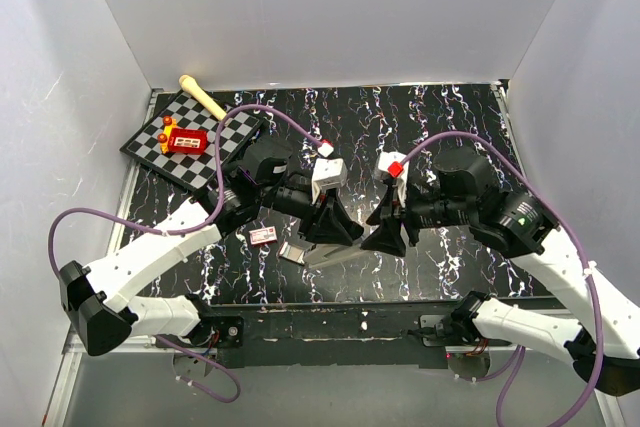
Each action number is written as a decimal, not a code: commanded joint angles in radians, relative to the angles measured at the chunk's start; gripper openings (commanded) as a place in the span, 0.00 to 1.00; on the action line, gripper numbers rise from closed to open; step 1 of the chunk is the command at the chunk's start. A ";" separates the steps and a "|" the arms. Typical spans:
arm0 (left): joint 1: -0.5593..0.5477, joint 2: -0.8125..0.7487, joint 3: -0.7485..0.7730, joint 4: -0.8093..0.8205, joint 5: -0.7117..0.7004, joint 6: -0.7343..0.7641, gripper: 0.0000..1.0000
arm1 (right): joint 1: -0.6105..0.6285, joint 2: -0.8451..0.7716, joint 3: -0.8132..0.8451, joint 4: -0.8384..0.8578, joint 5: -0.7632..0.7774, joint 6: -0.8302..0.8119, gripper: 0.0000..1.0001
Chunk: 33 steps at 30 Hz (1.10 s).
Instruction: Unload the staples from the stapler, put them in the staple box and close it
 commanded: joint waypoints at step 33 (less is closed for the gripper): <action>0.077 -0.178 -0.084 0.332 -0.009 -0.212 0.00 | 0.115 -0.206 -0.339 0.196 -0.009 0.165 0.01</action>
